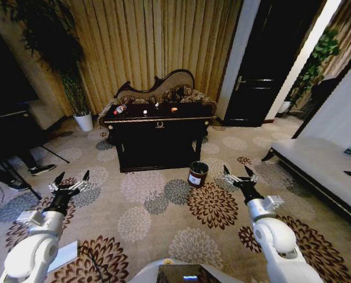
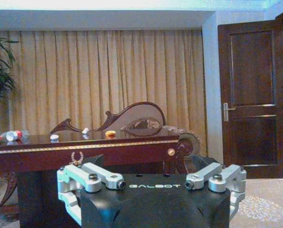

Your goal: Move to the front of the table and place the trash on the table into the trash bin.

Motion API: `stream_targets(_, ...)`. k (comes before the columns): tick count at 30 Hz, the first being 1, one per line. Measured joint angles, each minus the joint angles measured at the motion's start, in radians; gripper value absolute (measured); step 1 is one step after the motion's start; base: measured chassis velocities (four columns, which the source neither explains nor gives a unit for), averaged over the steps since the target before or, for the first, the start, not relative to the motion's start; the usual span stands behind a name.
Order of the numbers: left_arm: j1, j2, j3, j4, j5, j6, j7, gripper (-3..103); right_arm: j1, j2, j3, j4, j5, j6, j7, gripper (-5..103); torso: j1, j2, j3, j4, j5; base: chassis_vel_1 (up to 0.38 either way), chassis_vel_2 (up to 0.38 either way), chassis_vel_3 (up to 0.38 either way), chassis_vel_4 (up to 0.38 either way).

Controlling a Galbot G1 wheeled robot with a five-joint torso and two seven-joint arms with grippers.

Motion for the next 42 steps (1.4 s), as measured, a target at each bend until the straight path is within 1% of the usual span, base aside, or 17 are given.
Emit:
stream_targets(6,-0.017,-0.006,0.001,-0.002,0.006,0.013,-0.028,100,0.009,0.001,-0.002,-0.009,0.002,0.0,0.0,100,0.0,0.0,0.0,0.0,0.0,-0.095,0.114,0.101,-0.109)
stream_targets(7,-0.028,-0.009,0.001,-0.002,0.015,0.027,-0.038,100,0.015,0.002,-0.002,-0.012,0.003,-0.001,0.0,100,0.0,0.0,0.0,0.0001,0.0001,-0.075,0.09,0.093,-0.079)
stream_targets(8,-0.06,-0.013,0.002,-0.002,0.025,0.057,-0.066,100,0.025,0.007,-0.004,-0.015,0.004,-0.004,0.0,100,0.0,0.0,0.0,0.0003,0.0,-0.075,0.058,0.062,-0.079)
stream_targets(9,-0.06,-0.013,0.002,-0.002,0.025,0.057,-0.066,100,0.025,0.007,-0.004,-0.015,0.004,-0.004,0.0,100,0.0,0.0,0.0,0.0003,0.0,-0.075,0.058,0.062,-0.079)
stream_targets(10,-0.096,-0.014,0.012,-0.002,0.027,0.091,-0.101,100,0.03,0.01,-0.006,-0.016,0.004,-0.009,0.0,100,0.0,0.0,0.0,0.0003,0.0,-0.064,0.043,0.061,-0.048)
stream_targets(11,-0.096,-0.014,0.012,-0.002,0.027,0.091,-0.101,100,0.03,0.01,-0.006,-0.016,0.004,-0.009,0.0,100,0.0,0.0,0.0,0.0003,0.0,-0.064,0.043,0.061,-0.048)
stream_targets(13,-0.152,-0.012,0.033,-0.005,0.028,0.131,-0.146,100,0.038,0.017,-0.008,-0.014,0.005,-0.022,0.0,100,0.0,0.0,0.0,-0.0002,0.0,-0.062,0.04,0.054,-0.058)
stream_targets(16,-0.182,-0.009,0.048,-0.006,0.031,0.147,-0.156,100,0.052,0.031,-0.009,-0.012,0.005,-0.033,0.0,100,0.0,0.0,0.0,-0.0005,0.0001,-0.078,0.045,0.059,-0.062)
stream_targets(21,-0.169,-0.012,0.05,-0.007,0.035,0.151,-0.155,100,0.072,0.044,-0.014,-0.011,0.004,-0.048,0.0,100,0.0,0.0,0.0,0.0002,0.0,-0.069,0.081,0.069,-0.084)
stream_targets(27,-0.131,-0.011,0.028,-0.007,0.036,0.143,-0.135,100,0.067,0.039,-0.028,-0.011,-0.011,-0.054,0.0,100,0.0,0.0,0.0,0.0,-0.0001,-0.063,0.1,0.072,-0.086)
stream_targets(36,-0.115,-0.014,0.024,-0.012,0.036,0.133,-0.126,100,0.075,0.037,-0.035,-0.01,-0.019,-0.057,0.0,100,0.0,0.0,0.0,0.0,0.0,-0.075,0.062,0.064,-0.059)
stream_targets(42,-0.106,-0.017,0.024,-0.016,0.043,0.126,-0.117,100,0.072,0.04,-0.037,-0.01,-0.026,-0.058,0.0,100,0.0,0.0,0.0,0.0,0.0,-0.136,0.115,0.156,-0.122)
